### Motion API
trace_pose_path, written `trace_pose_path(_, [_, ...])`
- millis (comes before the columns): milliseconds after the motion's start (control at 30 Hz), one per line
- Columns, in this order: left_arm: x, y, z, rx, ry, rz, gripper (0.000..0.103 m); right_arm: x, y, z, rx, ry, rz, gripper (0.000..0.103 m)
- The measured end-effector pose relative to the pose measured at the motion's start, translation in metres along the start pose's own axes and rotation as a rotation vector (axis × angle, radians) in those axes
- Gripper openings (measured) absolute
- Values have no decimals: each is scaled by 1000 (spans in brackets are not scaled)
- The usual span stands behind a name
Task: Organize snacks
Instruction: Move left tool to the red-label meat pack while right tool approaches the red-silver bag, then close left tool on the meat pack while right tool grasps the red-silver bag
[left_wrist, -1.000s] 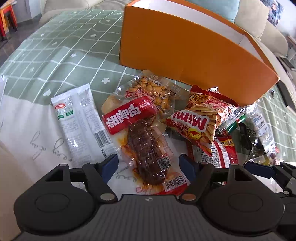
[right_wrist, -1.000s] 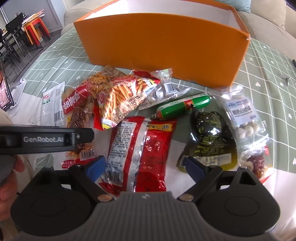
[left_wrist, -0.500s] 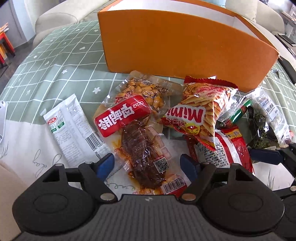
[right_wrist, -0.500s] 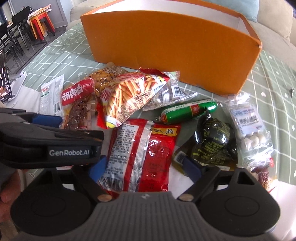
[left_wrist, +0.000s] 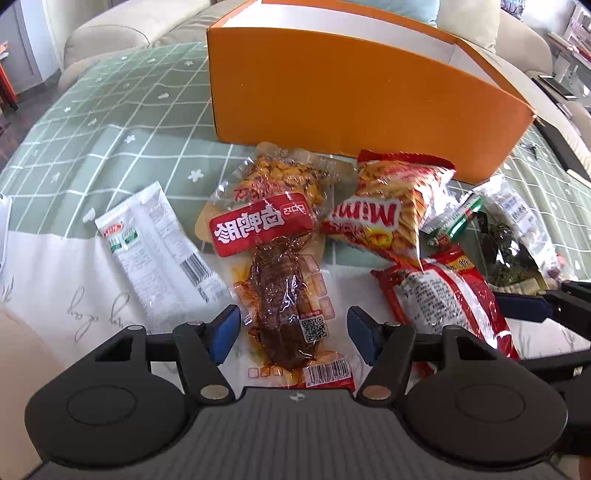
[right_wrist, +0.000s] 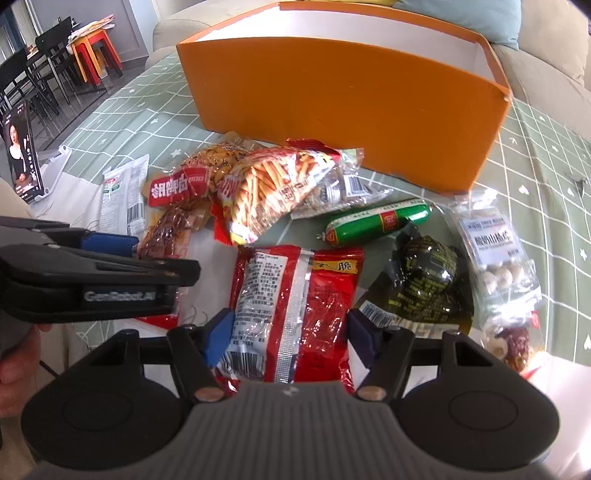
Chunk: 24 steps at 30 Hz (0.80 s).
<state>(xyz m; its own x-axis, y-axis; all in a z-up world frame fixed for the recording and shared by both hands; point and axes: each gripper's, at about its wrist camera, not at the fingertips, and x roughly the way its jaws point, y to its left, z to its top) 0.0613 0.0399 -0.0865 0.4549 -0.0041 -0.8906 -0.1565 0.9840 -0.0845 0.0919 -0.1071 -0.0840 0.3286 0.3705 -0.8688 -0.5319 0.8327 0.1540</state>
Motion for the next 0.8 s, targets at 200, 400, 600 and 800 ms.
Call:
trace_pose_path(200, [-7,0,-5,23,24,-56,70,-3,-5,-3,29,19,18,65])
trace_pose_path(400, [-4,-6,-7,52,24,-12,78,-1,-2,-9,5,26,12,66])
trace_pose_path(600, [7,-13,-4,59,53,50,88,1,5,-12,-62,21,-7,69])
trace_pose_path(800, [11,-21,-3,80,32,56,87,6,6,-13,-61,31,-1,74])
